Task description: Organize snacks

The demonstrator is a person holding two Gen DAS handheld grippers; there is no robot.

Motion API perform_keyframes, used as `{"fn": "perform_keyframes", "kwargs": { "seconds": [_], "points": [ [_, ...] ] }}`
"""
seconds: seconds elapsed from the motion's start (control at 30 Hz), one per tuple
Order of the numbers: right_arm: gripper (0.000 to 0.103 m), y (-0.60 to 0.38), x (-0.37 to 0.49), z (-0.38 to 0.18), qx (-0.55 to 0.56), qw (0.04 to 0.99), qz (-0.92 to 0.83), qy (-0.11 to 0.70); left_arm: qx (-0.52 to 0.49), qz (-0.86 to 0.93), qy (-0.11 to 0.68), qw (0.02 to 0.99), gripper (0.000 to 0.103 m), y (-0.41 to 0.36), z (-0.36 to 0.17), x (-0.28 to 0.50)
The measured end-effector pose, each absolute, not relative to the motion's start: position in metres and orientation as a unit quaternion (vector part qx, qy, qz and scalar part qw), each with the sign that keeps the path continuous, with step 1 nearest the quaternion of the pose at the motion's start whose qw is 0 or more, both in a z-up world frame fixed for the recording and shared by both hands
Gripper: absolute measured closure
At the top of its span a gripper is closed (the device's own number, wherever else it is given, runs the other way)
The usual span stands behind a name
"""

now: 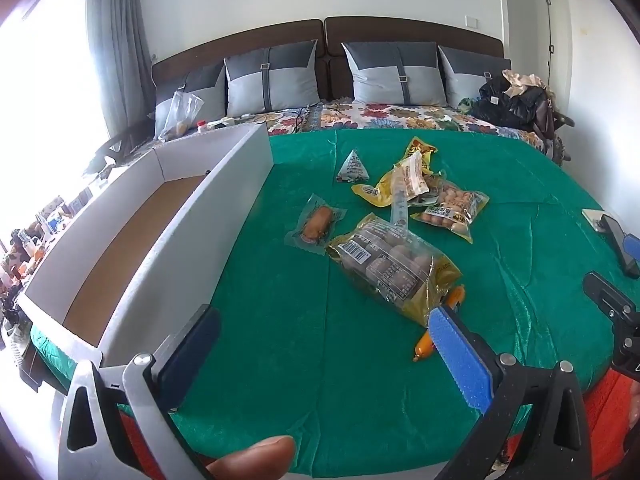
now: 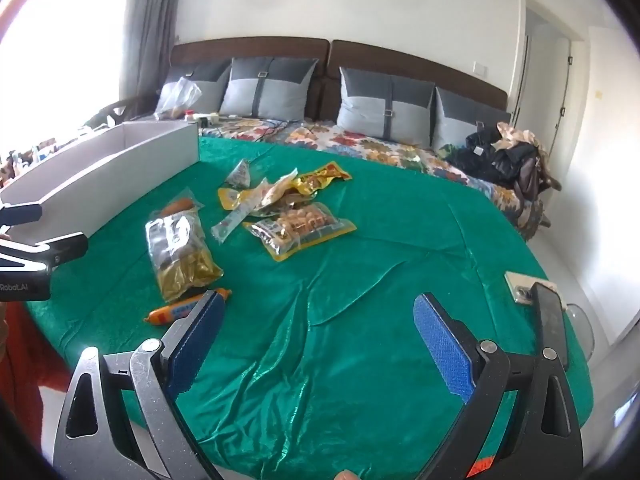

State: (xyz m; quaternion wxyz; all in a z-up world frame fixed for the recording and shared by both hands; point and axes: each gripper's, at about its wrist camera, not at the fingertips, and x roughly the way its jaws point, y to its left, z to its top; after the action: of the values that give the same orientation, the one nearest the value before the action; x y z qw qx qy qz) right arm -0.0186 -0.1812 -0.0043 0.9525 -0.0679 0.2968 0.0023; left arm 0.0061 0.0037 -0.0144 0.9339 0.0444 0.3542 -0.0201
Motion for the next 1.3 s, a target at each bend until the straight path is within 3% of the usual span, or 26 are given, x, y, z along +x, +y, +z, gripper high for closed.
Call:
{"fn": "perform_keyframes", "kwargs": {
  "seconds": [1.3],
  "points": [
    [0.006,-0.169,-0.011,-0.014,-0.096,0.947,0.009,0.305,0.060,-0.010,0.360,0.931,0.000,0.010,-0.035,0.010]
  ]
}}
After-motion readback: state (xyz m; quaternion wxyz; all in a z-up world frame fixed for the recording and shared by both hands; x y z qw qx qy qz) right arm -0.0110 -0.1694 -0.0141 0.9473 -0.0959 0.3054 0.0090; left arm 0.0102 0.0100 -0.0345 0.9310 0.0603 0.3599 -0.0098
